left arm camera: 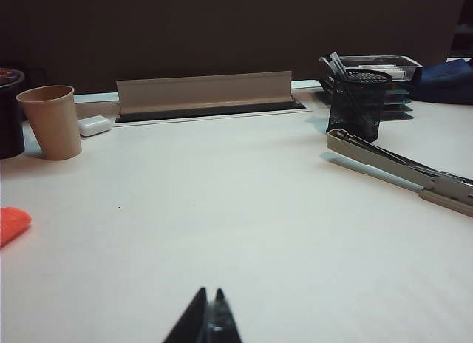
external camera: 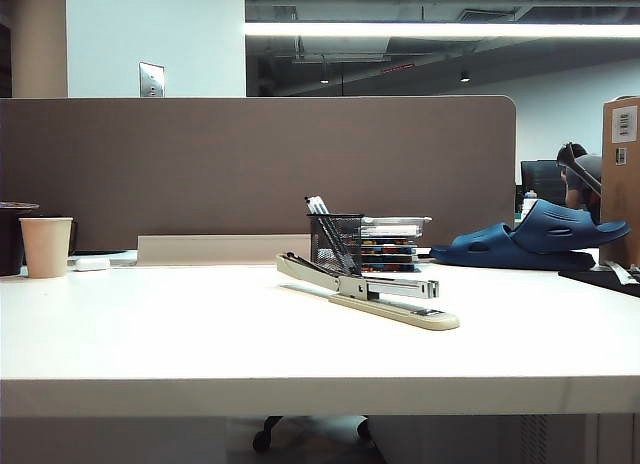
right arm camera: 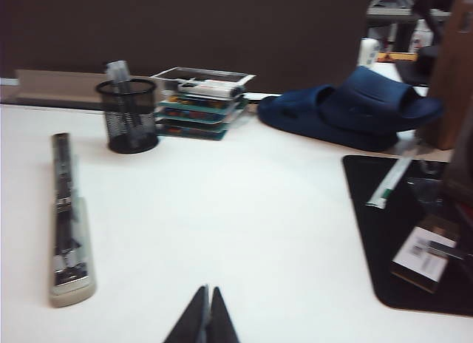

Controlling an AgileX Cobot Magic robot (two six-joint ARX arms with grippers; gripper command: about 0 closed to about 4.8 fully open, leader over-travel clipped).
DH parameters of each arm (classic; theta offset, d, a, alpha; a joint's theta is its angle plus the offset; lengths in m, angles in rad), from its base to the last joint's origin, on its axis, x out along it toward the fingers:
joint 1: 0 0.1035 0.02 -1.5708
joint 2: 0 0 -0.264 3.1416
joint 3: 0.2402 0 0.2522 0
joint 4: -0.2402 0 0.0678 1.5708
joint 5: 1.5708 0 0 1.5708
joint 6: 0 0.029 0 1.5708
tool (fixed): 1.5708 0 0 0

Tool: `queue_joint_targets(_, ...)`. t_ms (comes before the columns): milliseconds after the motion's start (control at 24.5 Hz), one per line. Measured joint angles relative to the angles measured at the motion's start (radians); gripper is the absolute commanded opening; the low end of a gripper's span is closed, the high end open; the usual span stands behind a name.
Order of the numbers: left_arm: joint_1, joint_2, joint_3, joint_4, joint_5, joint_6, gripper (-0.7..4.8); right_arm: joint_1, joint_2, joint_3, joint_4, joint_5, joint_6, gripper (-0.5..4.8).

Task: Pick up a set of staples and put them into the open stapler.

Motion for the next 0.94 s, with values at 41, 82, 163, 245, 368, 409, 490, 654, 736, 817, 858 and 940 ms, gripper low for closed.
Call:
queue_joint_targets(41,0.000,0.000,0.000,0.000,-0.001,0.000,-0.06,0.000,0.000,0.000,0.000,0.007,0.000,-0.08)
queue_joint_targets(82,0.000,0.000,0.000,0.000,-0.001,0.000,-0.06,0.000,0.000,0.000,0.000,0.010,0.000,-0.08)
queue_joint_targets(163,0.000,0.000,0.000,0.001,-0.001,0.000,-0.06,0.000,0.000,-0.004,0.001,0.011,0.000,-0.08)
queue_joint_targets(245,0.000,0.000,0.000,0.001,-0.001,0.000,-0.06,0.000,0.000,-0.022,-0.005,0.022,0.000,-0.08)
queue_joint_targets(368,0.000,0.000,0.000,0.001,-0.001,0.000,-0.06,0.000,0.000,-0.023,-0.006,0.027,0.000,-0.08)
queue_joint_targets(409,0.000,0.000,0.000,0.001,-0.001,0.000,-0.06,0.000,0.000,-0.023,-0.006,0.028,0.000,-0.08)
queue_joint_targets(490,0.000,0.000,0.000,0.001,-0.001,0.000,-0.06,0.000,0.000,-0.023,-0.003,0.034,0.000,-0.08)
queue_joint_targets(654,0.000,0.000,0.000,-0.007,-0.001,0.000,-0.06,0.000,0.000,-0.023,-0.002,0.048,0.000,-0.06)
queue_joint_targets(736,0.000,0.000,0.000,-0.007,-0.001,0.000,-0.06,0.000,0.000,-0.023,-0.002,0.048,0.000,-0.06)
queue_joint_targets(817,0.000,0.000,0.000,-0.008,-0.001,0.000,-0.06,0.000,0.000,-0.023,-0.003,0.049,0.000,-0.06)
queue_joint_targets(858,0.000,0.000,0.000,-0.008,-0.001,0.000,-0.06,0.000,0.000,-0.023,-0.004,0.048,0.000,-0.06)
queue_joint_targets(940,0.000,0.000,0.000,-0.008,-0.001,0.000,-0.06,0.000,0.000,-0.023,-0.004,0.049,0.000,-0.06)
